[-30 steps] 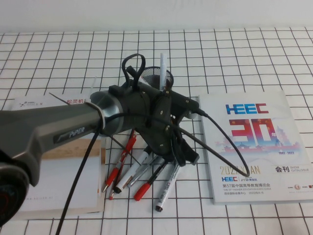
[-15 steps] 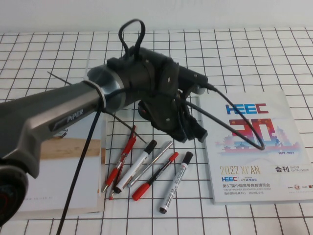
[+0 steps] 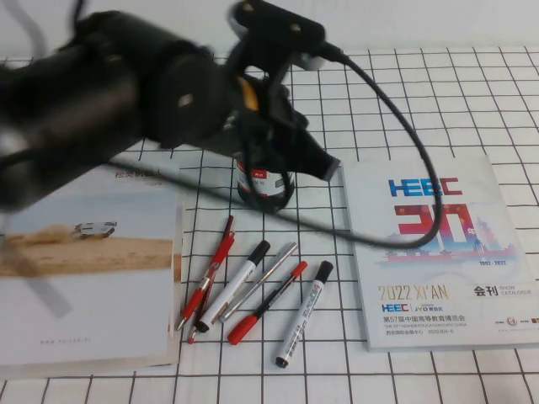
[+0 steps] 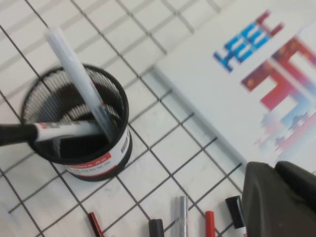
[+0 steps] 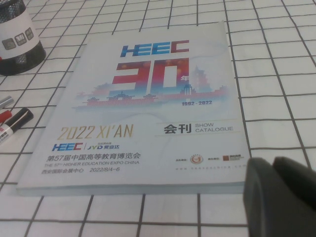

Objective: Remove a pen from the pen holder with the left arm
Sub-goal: 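Take a marker out of the pen holder and lay it on the table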

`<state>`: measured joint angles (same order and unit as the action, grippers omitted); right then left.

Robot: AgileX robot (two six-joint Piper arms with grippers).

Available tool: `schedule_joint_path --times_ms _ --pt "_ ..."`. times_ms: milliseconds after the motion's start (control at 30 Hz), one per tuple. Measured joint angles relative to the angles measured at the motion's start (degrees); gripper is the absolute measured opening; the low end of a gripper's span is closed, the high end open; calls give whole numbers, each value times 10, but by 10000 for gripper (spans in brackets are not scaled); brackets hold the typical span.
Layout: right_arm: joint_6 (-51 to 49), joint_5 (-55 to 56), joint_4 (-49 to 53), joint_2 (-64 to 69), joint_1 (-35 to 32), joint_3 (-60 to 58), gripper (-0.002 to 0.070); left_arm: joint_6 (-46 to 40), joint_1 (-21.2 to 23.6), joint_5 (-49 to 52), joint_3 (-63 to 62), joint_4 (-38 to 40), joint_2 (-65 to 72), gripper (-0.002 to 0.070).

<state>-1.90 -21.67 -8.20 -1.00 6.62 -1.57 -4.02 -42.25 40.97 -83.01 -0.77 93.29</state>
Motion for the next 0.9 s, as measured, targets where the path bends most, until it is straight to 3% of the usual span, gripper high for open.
schedule_joint_path --times_ms 367,567,900 --pt "0 0 0 0 0 0 -15 32 0 -231 331 -3 -296 -2" --pt "0 0 0 0 0 0 -15 40 0 -242 426 -2 -391 -2" --pt "0 0 0 0 0 0 -15 48 0 -224 438 -2 -405 -2"
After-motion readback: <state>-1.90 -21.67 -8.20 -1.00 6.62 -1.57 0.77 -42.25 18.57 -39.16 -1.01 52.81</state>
